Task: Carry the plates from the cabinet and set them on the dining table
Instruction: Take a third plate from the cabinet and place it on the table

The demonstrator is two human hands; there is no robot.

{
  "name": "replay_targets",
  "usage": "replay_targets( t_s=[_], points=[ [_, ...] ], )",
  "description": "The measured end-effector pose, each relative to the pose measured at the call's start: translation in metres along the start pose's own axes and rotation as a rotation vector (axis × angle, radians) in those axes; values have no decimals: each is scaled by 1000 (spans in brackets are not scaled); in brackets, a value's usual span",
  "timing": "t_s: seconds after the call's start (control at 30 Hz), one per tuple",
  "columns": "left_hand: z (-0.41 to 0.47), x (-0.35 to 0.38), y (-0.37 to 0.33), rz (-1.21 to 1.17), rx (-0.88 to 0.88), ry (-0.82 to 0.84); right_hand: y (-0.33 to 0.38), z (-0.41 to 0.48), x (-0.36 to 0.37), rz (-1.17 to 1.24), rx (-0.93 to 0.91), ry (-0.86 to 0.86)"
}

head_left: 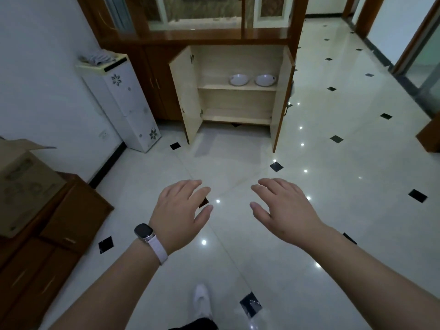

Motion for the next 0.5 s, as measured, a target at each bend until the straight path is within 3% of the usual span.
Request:
replay_targets(
  t_s=[0.5],
  points=[
    [157,71,208,-125,29,-19,16,229,102,-93,118,125]
  ],
)
Point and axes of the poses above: each hand's wrist, its own z-axis towards the middle knuckle, its own x-axis out of the palm, y = z × x, the point moved 7 cm from there along z, towards the middle knuckle, and after that the axes turned 7 degrees about -y, right-handed, at the moved point
